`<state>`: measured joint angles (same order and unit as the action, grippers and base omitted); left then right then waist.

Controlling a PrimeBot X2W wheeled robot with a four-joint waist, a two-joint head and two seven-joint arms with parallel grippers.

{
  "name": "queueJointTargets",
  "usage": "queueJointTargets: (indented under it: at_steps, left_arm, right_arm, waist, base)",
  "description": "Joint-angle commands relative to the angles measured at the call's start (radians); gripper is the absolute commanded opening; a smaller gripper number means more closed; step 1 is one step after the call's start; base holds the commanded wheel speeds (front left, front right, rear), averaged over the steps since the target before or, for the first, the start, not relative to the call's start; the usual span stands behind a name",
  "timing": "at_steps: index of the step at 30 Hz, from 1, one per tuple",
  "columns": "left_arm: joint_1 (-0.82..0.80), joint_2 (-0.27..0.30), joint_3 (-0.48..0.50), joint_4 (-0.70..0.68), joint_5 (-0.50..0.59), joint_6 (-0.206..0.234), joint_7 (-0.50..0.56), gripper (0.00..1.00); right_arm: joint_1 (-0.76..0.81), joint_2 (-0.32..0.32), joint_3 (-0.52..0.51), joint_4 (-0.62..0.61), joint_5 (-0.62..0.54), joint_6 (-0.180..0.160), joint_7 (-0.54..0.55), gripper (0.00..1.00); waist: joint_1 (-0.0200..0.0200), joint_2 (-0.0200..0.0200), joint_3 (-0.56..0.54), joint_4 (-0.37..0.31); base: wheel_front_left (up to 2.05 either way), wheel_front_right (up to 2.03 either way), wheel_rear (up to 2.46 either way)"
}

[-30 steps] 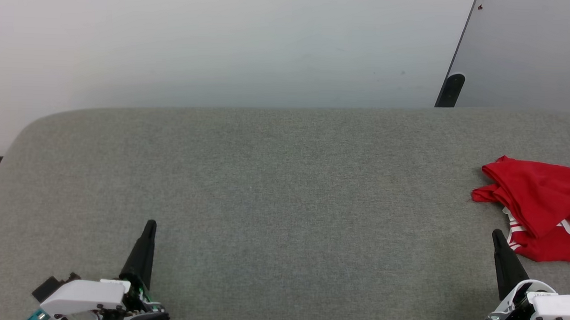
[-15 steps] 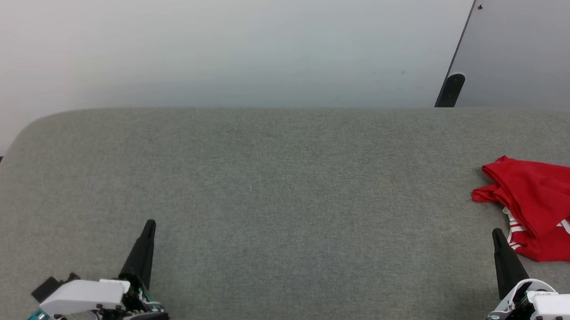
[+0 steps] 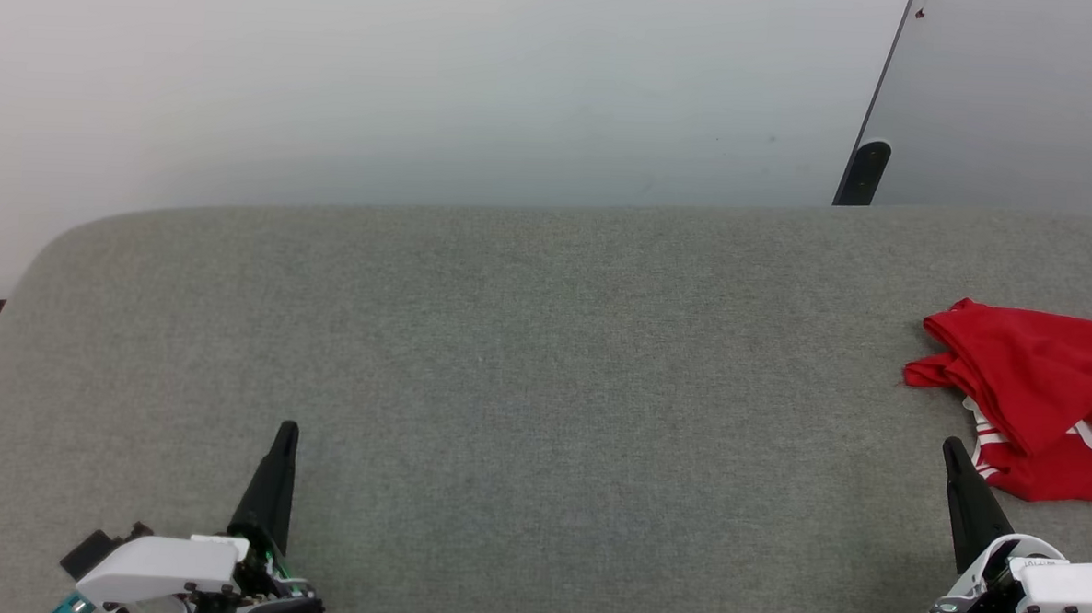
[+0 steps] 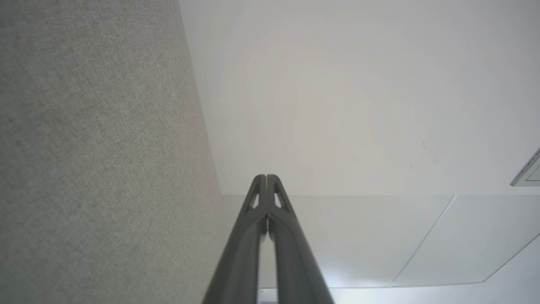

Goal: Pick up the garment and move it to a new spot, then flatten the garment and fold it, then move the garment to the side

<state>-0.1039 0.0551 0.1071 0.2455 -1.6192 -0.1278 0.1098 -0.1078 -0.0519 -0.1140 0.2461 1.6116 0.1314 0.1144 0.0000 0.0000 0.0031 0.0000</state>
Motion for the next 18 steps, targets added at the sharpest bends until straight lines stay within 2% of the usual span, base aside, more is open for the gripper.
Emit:
queueJointTargets:
  at_steps: [1,18]
  left_arm:
    - [-0.011,-0.002,0.003,0.001,0.002,-0.005,0.002,0.0]
    - [-0.011,-0.003,0.005,0.001,0.004,-0.005,0.003,0.0]
  right_arm:
    - [-0.004,0.004,0.0,0.0,0.002,-0.001,0.0,0.0]
    - [-0.004,0.004,0.0,0.0,0.002,-0.001,0.0,0.0]
  waist:
    - [0.0,0.0,0.0,0.0]
    - [0.0,0.0,0.0,0.0]
  base:
    - [0.0,0.0,0.0]
    - [0.0,0.0,0.0]
